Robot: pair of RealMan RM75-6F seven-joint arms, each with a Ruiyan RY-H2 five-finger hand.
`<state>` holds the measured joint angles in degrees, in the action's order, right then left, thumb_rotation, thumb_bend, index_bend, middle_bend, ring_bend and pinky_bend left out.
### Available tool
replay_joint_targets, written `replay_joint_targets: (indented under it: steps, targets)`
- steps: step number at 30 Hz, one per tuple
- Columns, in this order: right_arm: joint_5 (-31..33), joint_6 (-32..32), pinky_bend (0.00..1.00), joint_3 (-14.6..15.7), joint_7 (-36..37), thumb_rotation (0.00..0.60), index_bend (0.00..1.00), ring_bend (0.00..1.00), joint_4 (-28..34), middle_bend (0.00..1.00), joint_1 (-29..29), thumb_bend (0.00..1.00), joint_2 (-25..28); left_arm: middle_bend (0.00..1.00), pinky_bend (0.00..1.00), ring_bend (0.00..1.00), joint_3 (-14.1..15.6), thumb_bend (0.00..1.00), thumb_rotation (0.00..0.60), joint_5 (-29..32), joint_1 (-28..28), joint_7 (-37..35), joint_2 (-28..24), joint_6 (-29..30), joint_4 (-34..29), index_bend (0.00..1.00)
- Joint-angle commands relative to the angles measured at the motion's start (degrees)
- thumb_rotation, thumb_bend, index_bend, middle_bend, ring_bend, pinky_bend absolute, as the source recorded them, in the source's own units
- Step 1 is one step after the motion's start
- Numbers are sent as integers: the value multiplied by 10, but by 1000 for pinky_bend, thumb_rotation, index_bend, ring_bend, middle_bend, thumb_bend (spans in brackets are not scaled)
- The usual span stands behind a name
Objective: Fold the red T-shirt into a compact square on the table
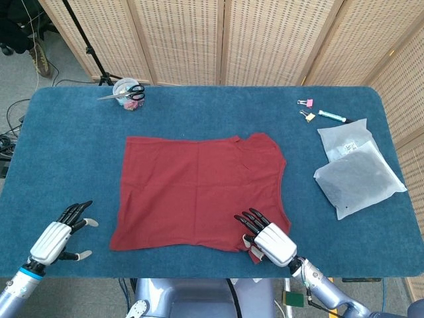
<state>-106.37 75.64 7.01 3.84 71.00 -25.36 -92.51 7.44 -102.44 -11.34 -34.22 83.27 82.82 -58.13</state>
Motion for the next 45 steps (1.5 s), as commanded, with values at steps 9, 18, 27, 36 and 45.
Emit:
replay_joint_targets:
  steps: [9,18,27,36,45]
  targets:
    - [10,-3,0,1,5,600,642,0,-10,81,0,566,-1,0,0,0,5,49,600,2,-9,-94,78,27,106,413]
    - [22,-4,0,3,22,600,642,0,-19,81,3,568,-1,0,0,0,13,59,600,2,-23,-127,107,20,149,417]
    - [24,-1,0,5,32,600,643,0,-18,84,3,569,-1,0,0,0,21,91,600,10,-37,-134,115,-7,147,433]
    - [28,-3,0,5,36,600,643,0,-22,85,3,569,-3,0,0,0,23,199,600,17,-47,-138,118,-21,141,500]
    - [36,-1,0,2,41,600,646,0,-25,89,6,569,0,0,0,0,27,215,600,25,-57,-149,117,-39,126,569]
